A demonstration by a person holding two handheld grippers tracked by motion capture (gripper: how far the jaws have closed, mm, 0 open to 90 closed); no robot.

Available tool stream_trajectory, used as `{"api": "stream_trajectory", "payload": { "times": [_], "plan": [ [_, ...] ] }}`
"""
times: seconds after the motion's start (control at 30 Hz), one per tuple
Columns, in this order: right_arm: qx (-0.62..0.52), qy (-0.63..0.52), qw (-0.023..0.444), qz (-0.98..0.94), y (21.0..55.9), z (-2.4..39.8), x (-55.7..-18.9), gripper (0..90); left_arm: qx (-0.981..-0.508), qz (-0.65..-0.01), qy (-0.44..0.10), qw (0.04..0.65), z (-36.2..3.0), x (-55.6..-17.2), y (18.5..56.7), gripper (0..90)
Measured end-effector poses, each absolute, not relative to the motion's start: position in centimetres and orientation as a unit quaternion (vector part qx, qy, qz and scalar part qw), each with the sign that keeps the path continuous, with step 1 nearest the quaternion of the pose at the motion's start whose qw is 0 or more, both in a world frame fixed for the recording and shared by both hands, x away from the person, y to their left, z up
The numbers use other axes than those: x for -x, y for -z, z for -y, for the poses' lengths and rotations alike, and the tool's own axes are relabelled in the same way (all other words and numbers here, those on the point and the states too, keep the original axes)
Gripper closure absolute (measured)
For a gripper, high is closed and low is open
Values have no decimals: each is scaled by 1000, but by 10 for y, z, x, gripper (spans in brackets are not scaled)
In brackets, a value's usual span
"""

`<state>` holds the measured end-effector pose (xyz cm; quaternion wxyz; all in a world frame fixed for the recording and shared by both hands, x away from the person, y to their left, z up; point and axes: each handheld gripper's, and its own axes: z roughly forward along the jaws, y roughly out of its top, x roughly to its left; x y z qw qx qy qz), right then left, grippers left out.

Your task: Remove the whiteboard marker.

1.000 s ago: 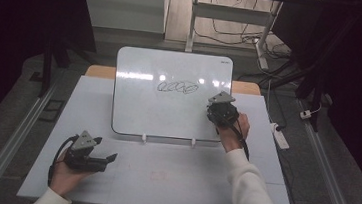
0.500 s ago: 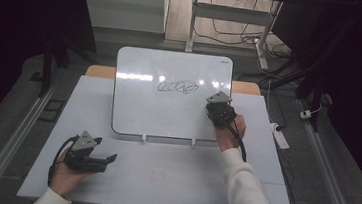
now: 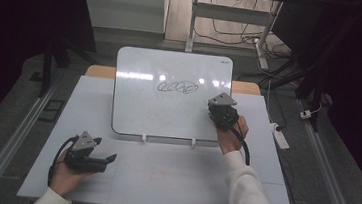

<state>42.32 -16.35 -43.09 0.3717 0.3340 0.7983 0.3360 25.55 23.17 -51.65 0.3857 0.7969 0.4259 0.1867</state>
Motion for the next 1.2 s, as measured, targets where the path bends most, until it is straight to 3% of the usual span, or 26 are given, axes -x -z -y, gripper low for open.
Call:
{"api": "stream_trajectory", "payload": {
  "times": [0.3,0.6,0.93,1.2],
  "plan": [
    [-309,-411,350,-783,416,172,-396,809,-794,-434,-182,385,-226,-257,515,190],
    [-279,-473,282,-787,415,170,-372,808,-798,-402,-182,410,-196,-263,490,201],
    [-233,-503,253,-793,413,149,-353,808,-798,-352,-121,473,-135,-296,461,235],
    [-199,-503,242,-806,421,130,-344,807,-806,-344,-91,472,-107,-315,463,263]
  ]
}}
